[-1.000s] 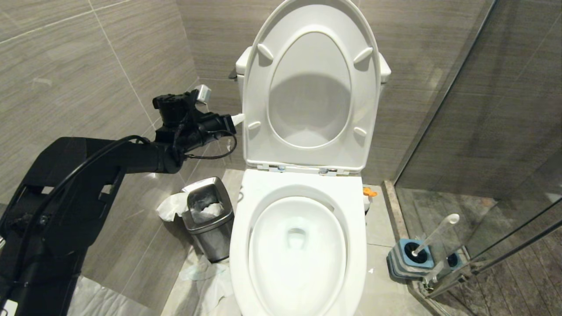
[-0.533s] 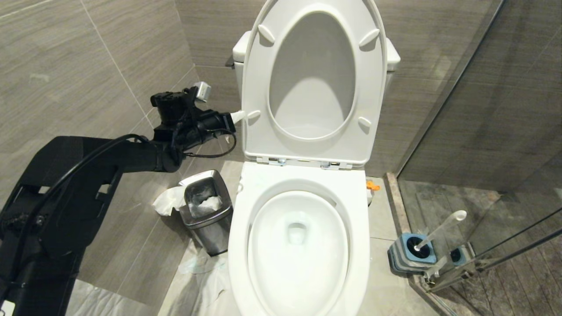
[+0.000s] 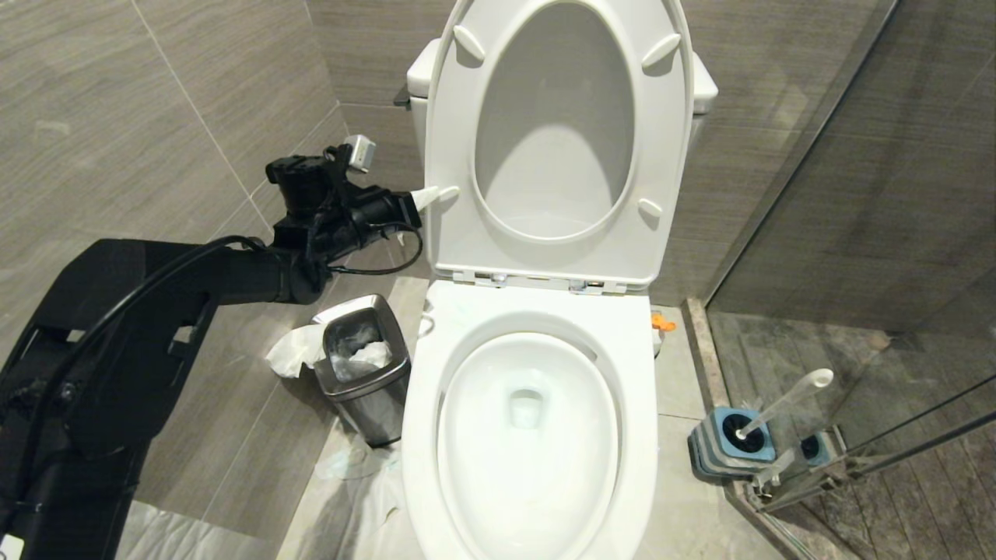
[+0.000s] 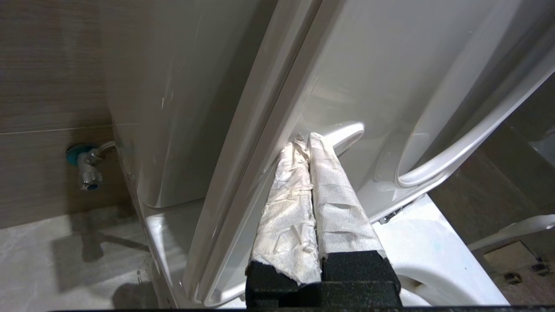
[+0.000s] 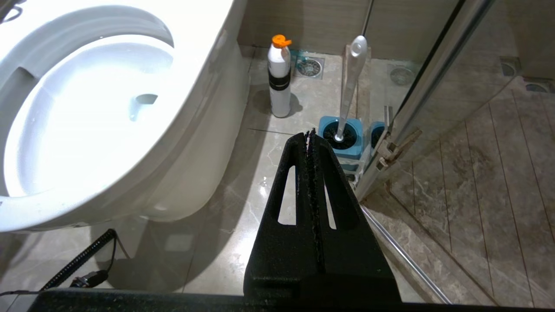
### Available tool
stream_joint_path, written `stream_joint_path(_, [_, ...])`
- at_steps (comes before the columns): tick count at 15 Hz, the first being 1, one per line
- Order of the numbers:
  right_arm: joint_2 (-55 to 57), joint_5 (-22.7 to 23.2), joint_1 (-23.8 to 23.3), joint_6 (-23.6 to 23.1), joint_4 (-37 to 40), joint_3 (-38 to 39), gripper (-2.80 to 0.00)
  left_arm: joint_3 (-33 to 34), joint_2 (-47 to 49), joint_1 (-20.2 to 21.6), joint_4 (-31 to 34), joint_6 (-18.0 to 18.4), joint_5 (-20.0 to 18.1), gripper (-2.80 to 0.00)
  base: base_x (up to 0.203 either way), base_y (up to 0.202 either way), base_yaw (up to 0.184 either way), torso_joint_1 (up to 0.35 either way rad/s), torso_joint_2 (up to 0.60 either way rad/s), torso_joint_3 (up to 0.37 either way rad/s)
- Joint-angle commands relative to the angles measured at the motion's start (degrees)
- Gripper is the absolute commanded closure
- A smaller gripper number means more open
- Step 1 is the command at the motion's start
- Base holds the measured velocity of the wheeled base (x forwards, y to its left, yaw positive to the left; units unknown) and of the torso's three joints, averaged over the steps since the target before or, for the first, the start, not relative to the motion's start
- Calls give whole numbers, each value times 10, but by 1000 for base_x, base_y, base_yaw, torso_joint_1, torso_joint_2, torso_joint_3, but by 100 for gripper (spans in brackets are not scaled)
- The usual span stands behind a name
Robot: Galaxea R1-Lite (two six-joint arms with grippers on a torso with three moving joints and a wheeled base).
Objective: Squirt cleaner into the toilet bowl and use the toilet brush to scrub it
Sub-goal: Pour in the cleaning agent
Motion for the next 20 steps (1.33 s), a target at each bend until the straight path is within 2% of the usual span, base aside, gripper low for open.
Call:
stream_joint_path(1, [0, 0, 0, 0, 0, 0, 0, 0, -11, 5, -3, -1, -1, 0, 0, 0, 0, 0, 0, 0])
stream_joint_path(7, [0, 0, 0, 0, 0, 0, 0, 32, -77, 12, 36, -5, 1, 0, 0, 0, 0, 0, 0, 0])
stream_joint_path(13, [0, 0, 0, 0, 0, 0, 0, 117, -143, 11, 33, -2, -1, 0, 0, 0, 0, 2, 2, 95])
stream_joint_path(16, [0, 0, 0, 0, 0, 0, 0, 178, -196, 10, 34, 1, -1, 0, 0, 0, 0, 2, 0, 10])
stream_joint_path(20, [0, 0, 0, 0, 0, 0, 0, 309, -311, 8, 35, 21, -1, 0, 0, 0, 0, 0, 0, 0])
